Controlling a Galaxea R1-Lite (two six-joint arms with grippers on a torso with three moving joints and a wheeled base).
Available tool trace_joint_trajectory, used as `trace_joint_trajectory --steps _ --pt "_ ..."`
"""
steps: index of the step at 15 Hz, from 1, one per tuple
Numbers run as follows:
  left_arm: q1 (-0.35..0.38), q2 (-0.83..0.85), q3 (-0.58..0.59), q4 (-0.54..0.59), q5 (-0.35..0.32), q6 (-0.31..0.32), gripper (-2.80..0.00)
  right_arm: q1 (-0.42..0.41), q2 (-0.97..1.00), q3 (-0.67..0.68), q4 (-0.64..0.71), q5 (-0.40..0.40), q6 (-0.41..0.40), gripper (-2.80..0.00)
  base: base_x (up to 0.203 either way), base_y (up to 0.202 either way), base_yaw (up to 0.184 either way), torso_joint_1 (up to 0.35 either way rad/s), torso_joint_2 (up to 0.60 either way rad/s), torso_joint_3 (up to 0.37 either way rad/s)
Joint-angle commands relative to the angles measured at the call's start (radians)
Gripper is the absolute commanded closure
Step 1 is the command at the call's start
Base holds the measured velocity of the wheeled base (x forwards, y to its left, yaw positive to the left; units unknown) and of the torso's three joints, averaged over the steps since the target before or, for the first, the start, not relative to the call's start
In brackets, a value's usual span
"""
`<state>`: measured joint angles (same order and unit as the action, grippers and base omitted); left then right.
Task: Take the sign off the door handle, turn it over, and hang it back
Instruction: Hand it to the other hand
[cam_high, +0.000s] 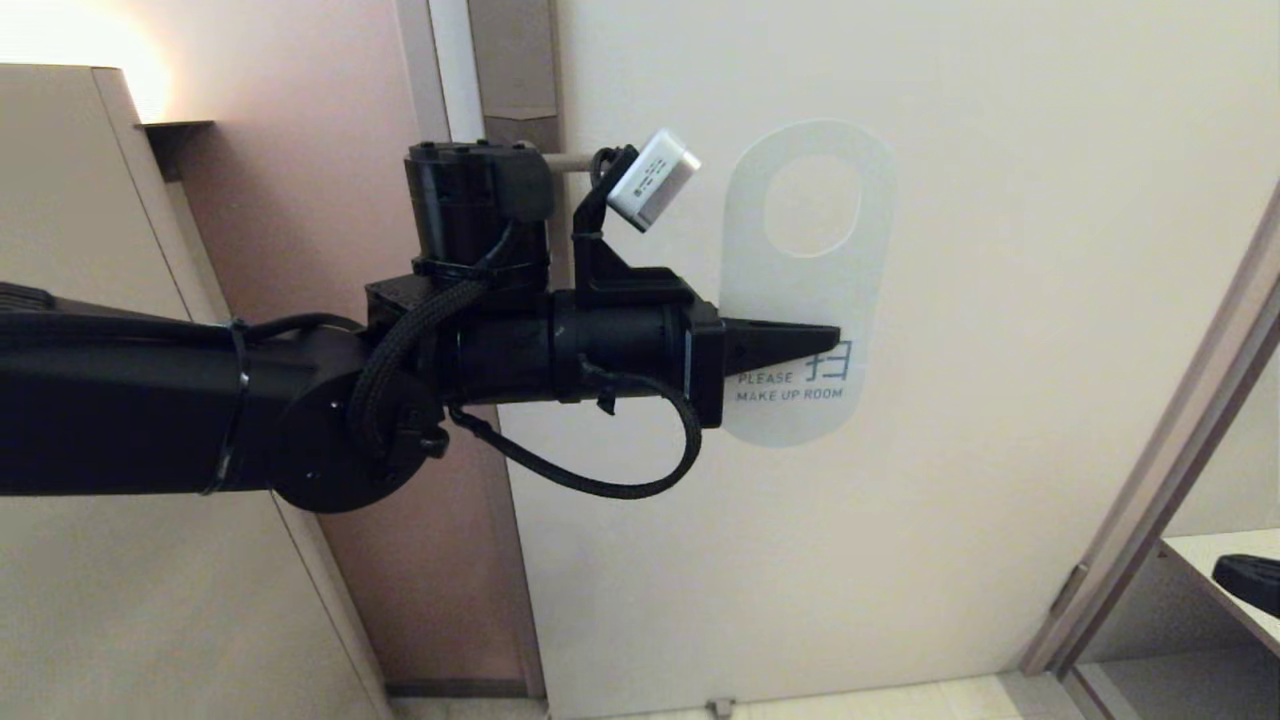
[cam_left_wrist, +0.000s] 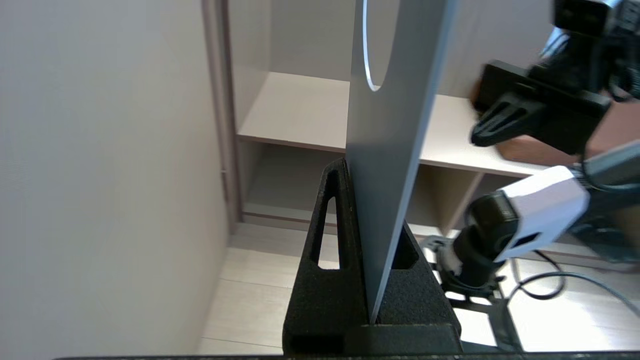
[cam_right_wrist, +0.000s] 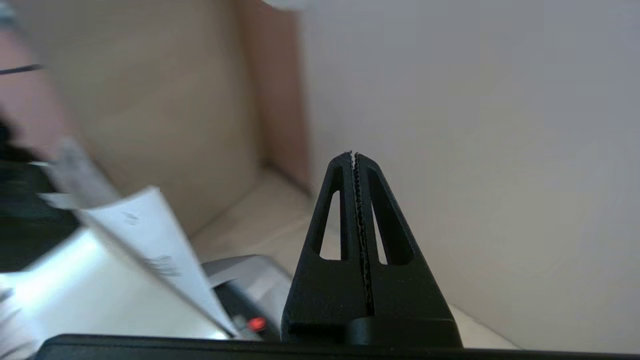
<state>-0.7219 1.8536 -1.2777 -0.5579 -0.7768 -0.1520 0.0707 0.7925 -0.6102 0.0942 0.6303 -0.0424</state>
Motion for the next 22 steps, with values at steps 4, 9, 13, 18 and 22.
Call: trace_joint_trajectory --steps 4,9,13,18,22 --pt "-0.002 0.025 -0.009 -0.071 -0.039 -0.061 0.0 0.061 0.214 -0.1 0.0 0.082 0.001 0.0 0.0 0.0 0.0 0.0 0.0 0.0" --pt "-0.005 0.041 -0.008 -0.148 -0.082 -0.116 0.0 0.142 0.345 -0.139 -0.134 0.082 0.006 0.0 0.0 0.0 0.0 0.0 0.0 0.0" --pt "-0.005 0.041 -0.002 -0.148 -0.082 -0.116 0.0 0.162 0.401 -0.186 -0.154 0.081 0.006 0.0 0.0 0.0 0.0 0.0 0.0 0.0" --pt "-0.005 0.041 0.001 -0.148 -0.082 -0.116 0.0 0.162 0.419 -0.187 -0.156 0.081 0.006 0.0 0.0 0.0 0.0 0.0 0.0 0.0" --pt "-0.005 0.032 0.037 -0.153 -0.082 -0.116 0.0 0.162 0.422 -0.181 -0.156 0.085 0.0 -2.8 0.0 0.0 0.0 0.0 0.0 0.0"
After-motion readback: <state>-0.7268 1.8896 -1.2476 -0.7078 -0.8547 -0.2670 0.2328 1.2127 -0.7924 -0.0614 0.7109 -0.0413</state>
